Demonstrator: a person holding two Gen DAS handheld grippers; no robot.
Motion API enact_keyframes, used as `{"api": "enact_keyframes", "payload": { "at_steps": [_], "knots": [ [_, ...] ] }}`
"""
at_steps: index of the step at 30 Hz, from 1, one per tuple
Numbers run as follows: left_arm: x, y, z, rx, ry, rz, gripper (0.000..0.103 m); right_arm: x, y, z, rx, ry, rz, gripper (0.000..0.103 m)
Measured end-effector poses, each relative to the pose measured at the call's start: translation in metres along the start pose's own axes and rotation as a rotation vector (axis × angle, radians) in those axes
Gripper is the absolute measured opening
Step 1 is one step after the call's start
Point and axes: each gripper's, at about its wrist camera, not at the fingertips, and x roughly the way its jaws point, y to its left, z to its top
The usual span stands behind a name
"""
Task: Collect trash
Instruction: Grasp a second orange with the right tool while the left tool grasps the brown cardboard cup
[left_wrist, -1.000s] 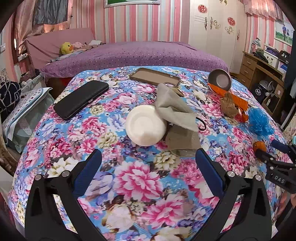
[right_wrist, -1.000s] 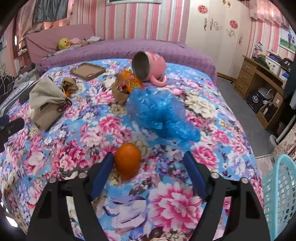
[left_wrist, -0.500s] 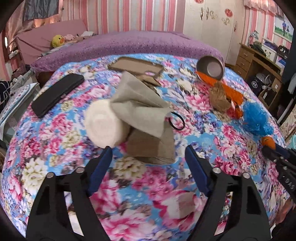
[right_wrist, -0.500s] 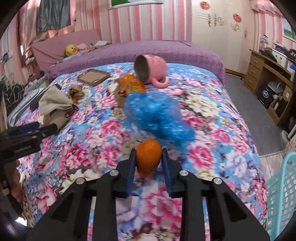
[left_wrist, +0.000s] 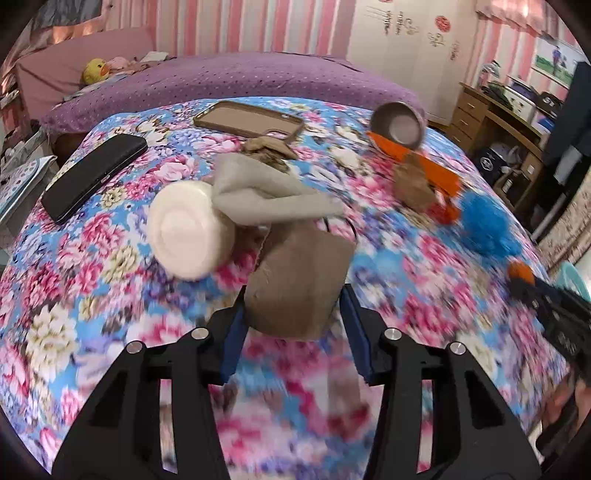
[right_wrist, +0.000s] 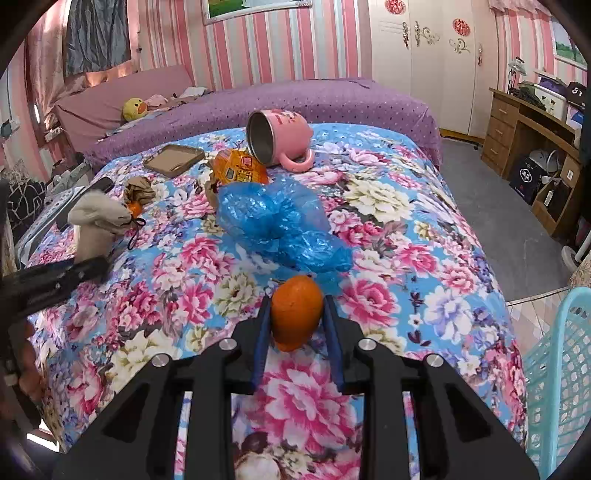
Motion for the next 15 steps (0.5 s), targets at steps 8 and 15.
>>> {"api": "enact_keyframes", "payload": {
  "at_steps": [8, 15],
  "knots": [
    [-0.041, -0.025, -0.009, 0.056, -0.109, -0.022, 0.046, -0.015, -0.007, -0.004, -0.001, -0.028, -0.004, 0.028],
    [-0.049, -0.040, -0.007, 0.039, -0.163, -0.046, 0.046, -0.023, -0.024, -0.006, 0.019, -0.047, -0.015, 0.028]
  ]
}}
